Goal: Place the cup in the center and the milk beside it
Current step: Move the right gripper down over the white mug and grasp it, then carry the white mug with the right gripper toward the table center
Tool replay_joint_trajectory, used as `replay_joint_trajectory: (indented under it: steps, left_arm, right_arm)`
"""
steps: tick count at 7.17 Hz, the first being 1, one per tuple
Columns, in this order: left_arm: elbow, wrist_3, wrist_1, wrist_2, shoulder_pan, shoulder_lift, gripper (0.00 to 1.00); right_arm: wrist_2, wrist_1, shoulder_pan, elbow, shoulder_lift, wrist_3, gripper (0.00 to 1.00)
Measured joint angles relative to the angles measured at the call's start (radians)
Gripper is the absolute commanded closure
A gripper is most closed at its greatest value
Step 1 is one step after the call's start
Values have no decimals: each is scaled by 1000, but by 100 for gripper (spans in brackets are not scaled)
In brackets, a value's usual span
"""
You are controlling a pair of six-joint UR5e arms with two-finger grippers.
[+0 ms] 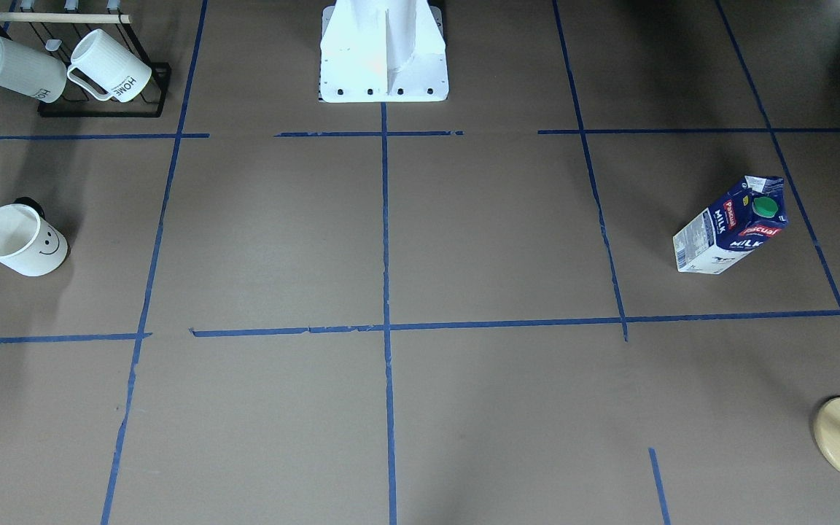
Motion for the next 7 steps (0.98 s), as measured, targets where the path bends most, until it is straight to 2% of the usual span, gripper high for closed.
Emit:
replay_joint_trajectory:
  steps: [1,2,3,4,7]
  left_arm:
    - [0,0,0,0,0,0,0]
    - [0,0,0,0,0,0,0]
    - [0,0,0,0,0,0,0]
    - [0,0,0,0,0,0,0]
    - [0,0,0,0,0,0,0]
  right_arm:
    - [-10,0,-24,-11,3,2,4]
    - [-21,1,-48,-27,4,4,25]
    - [-31,1,-64,-41,5,6,75]
    - [-35,0,-73,-50,7,9,96]
    - [-40,0,-78,-63,13,14,99]
